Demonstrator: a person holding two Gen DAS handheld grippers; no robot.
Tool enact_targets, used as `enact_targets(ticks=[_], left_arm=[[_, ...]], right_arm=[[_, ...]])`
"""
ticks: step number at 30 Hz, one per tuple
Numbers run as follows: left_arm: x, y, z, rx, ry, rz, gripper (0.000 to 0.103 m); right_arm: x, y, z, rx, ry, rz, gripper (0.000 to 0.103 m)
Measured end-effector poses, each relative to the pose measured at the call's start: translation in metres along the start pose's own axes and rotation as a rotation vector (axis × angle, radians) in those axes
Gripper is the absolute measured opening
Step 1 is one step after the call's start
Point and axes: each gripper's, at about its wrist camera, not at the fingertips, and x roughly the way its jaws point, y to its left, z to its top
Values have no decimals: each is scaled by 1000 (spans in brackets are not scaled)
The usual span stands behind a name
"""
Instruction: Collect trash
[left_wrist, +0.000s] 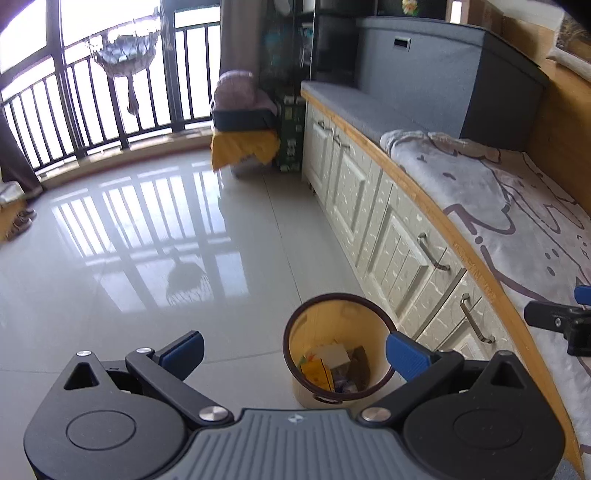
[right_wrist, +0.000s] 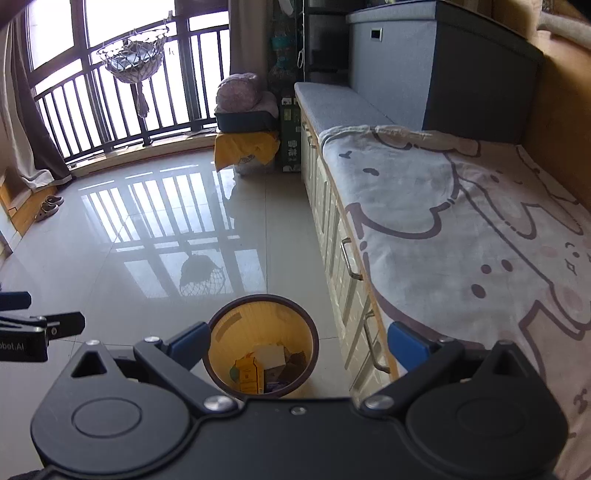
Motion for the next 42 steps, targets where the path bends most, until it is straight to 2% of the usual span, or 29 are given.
enact_targets(ticks=[6,11,24,31,42], left_arm=[[-19,-12,-8,15,-34,-9,103],[-29,-23,-20,33,-26,-8,103],[-37,-38,-45,47,-50,-10,103],[-40,-39,-52,52,-61,-3,103],[-43,-43,-54,57,-94,-7,103]], right_arm=[[-26,-4,-15,8,-16,-14,103],[-45,-10,-28,0,-37,-29,103],[-70,-17,-50,18,-106,-75,103],[-78,-13,-62,15,-138,-81,103],[-72,-15,-68,33,-137,-90,103]])
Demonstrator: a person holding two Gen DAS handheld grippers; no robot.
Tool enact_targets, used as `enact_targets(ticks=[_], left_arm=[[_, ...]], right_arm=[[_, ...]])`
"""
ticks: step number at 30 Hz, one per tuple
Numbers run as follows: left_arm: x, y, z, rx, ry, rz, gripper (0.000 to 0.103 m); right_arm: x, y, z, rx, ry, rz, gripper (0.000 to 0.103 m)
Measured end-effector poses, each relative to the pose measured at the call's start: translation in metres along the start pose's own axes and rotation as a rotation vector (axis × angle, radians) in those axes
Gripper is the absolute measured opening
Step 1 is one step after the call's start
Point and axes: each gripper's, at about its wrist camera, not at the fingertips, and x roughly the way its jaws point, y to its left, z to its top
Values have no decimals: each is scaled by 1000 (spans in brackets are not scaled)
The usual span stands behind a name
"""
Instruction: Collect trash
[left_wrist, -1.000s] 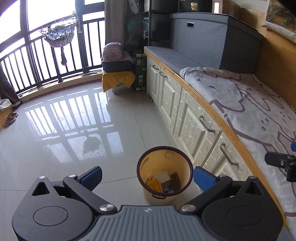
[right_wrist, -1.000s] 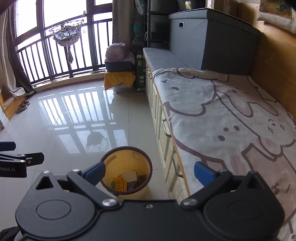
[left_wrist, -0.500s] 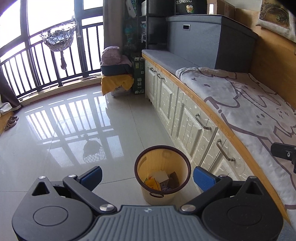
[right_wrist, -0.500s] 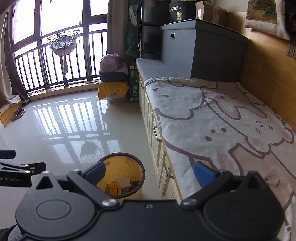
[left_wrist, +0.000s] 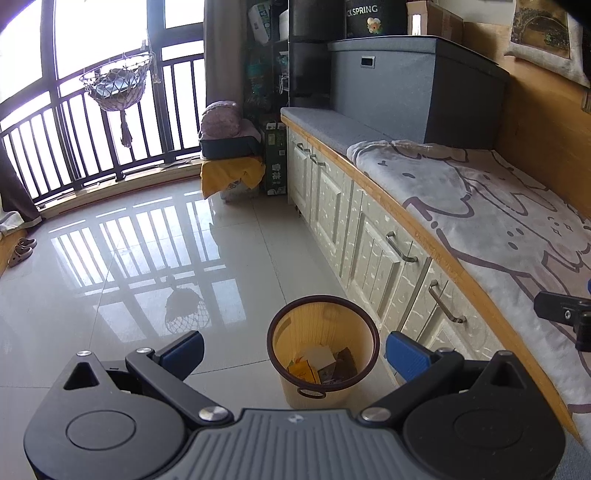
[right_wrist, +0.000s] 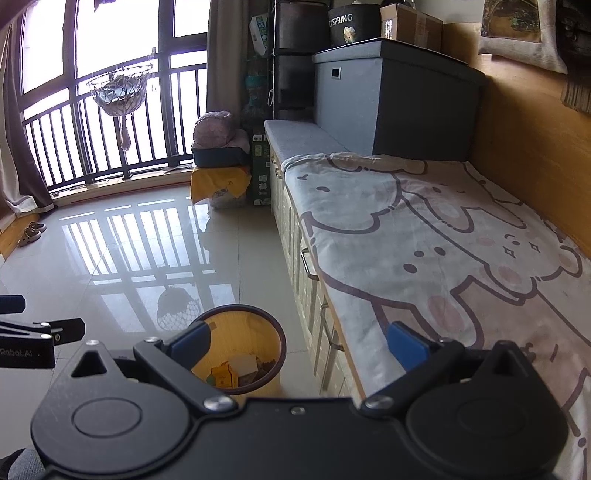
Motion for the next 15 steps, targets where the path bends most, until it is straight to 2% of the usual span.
enact_targets(ticks=[15], left_arm=[[-1,-3,-1,3,-5,0,103]], right_arm=[[3,0,-2,-4,2,1,103]])
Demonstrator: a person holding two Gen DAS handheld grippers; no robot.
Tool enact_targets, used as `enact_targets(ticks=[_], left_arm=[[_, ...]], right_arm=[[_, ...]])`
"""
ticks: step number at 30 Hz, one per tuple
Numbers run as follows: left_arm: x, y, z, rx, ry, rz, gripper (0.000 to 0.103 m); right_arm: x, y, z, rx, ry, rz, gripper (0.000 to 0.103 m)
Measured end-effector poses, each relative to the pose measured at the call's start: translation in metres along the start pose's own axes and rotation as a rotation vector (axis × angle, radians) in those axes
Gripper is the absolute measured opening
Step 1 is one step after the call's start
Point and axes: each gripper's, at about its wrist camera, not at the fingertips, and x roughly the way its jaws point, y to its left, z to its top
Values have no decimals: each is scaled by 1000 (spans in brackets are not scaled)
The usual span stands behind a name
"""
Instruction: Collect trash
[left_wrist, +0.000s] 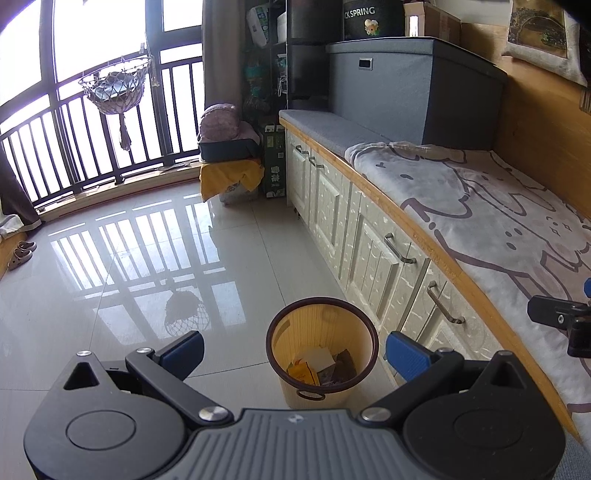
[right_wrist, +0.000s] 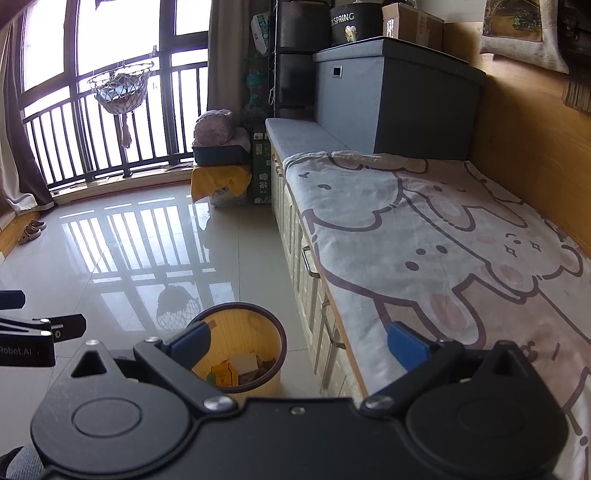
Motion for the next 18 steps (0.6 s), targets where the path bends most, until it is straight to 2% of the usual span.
enact_targets(ticks=[18], left_arm=[[-3,2,-1,3,-2,-1,103]], right_arm=[[3,-1,-2,-3,3,-6,103]])
